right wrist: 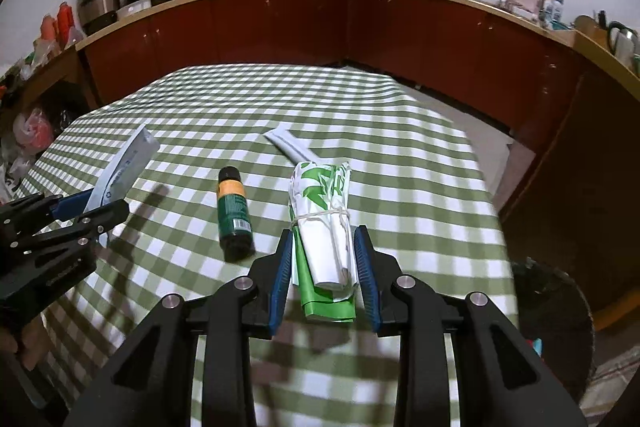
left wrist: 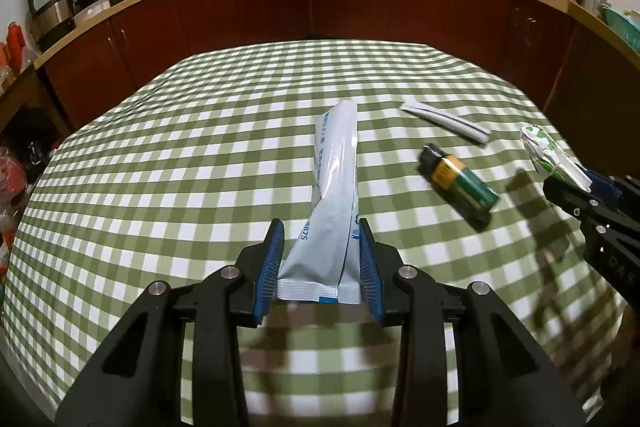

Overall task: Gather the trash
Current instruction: 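Carry the white tube and green-white packet over the bin and open both tools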

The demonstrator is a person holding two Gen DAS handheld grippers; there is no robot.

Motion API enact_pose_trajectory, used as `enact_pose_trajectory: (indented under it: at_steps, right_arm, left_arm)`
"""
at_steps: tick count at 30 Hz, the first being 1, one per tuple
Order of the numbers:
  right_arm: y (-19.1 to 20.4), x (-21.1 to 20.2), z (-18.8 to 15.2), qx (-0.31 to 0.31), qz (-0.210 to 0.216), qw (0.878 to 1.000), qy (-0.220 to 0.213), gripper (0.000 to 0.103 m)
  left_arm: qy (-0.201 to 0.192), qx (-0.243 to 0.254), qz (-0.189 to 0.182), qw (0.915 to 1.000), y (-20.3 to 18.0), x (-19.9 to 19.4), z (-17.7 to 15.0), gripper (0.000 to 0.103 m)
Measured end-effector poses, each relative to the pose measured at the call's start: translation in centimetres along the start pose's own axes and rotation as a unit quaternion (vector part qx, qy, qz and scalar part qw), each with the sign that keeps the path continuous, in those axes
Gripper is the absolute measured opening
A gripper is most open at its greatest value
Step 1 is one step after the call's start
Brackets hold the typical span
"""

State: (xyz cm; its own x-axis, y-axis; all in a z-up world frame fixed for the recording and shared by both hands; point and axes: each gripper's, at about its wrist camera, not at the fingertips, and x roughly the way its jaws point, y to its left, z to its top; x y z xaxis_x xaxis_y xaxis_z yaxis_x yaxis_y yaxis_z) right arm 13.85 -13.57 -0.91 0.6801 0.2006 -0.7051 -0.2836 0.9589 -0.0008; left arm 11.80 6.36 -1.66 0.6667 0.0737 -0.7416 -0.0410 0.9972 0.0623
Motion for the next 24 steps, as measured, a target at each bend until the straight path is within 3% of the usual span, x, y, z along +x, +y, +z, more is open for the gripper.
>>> enact_pose_trajectory:
  at_steps: [13,24]
  right_arm:
    - [-5.9,-3.8,-2.4,0.047,-0.054,0.997,-0.027,0.032]
    - [-11.5,-5.8,-5.0,0.079,-0.134,0.987,-0.038,0.032]
  left_arm:
    - [-0.033,0.025,-0.038,0.9984,-6.6,-3.3,0.0,0.035]
    - [-0.05,0.071,-0.08,0.993,-15.1,-3.8,-0.1,0.035]
